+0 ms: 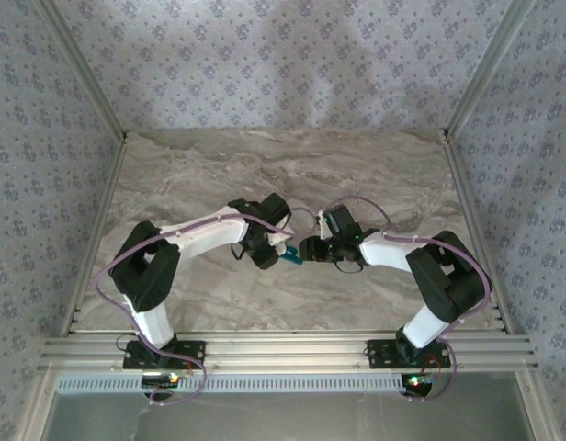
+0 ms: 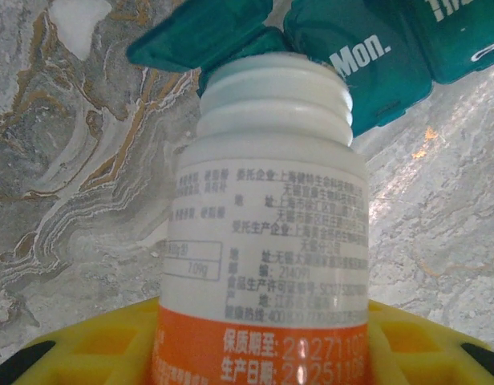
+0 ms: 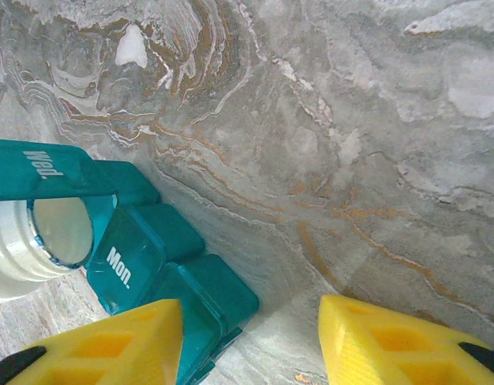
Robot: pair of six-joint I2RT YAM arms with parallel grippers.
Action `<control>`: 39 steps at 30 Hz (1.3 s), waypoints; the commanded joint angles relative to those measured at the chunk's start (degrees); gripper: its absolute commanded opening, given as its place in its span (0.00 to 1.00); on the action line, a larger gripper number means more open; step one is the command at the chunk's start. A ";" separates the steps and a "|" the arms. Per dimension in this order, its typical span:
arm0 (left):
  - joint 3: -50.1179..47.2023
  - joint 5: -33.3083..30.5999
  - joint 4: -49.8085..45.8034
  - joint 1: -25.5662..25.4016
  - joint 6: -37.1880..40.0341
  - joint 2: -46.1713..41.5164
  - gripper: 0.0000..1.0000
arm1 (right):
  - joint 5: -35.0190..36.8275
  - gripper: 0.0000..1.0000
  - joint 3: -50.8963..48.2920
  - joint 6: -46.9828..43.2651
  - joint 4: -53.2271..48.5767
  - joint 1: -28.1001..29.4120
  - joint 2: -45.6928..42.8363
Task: Sort the pills into containers
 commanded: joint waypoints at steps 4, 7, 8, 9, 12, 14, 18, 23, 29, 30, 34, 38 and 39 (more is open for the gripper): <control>-2.64 1.49 2.33 1.24 -1.48 -4.02 0.00 | 0.31 0.49 0.38 0.30 -0.61 0.06 1.88; -4.00 2.33 3.78 1.63 -1.92 -5.04 0.00 | 0.31 0.49 0.38 0.33 -0.67 0.07 2.00; -4.56 2.59 4.37 1.61 -1.92 -5.42 0.00 | 0.29 0.49 0.45 0.37 -0.63 0.02 2.00; -5.00 2.89 4.81 1.70 -2.05 -5.69 0.00 | 0.31 0.49 0.46 0.36 -0.62 0.05 2.04; -6.89 3.80 7.63 1.68 -2.27 -6.92 0.00 | 0.31 0.49 0.64 0.29 -0.67 0.06 2.10; -8.25 4.55 9.45 1.76 -2.52 -7.88 0.00 | 0.30 0.49 0.64 0.37 -0.62 0.09 2.14; -10.67 5.99 12.90 1.94 -3.45 -9.29 0.00 | 0.33 0.49 0.72 0.37 -0.68 0.01 2.23; -13.75 6.15 17.10 2.03 -5.33 -10.73 0.00 | 0.26 0.49 0.86 0.33 -0.86 0.05 2.17; -18.05 6.95 22.54 2.12 -7.85 -12.99 0.00 | 0.33 0.50 1.43 0.43 -1.23 -0.20 1.92; -18.94 7.20 23.74 2.12 -8.31 -13.52 0.00 | 0.30 0.51 1.68 0.41 -1.37 -0.25 1.84; -22.11 7.74 28.24 2.12 -9.85 -15.42 0.00 | 0.04 0.53 2.74 0.46 -1.91 -0.36 1.61; -25.55 7.93 32.72 2.12 -10.41 -18.17 0.00 | -0.03 0.57 3.46 0.65 -2.07 -0.52 1.07; -26.19 8.01 33.61 2.12 -10.39 -18.82 0.00 | -0.05 0.57 3.67 0.76 -2.12 -0.58 0.97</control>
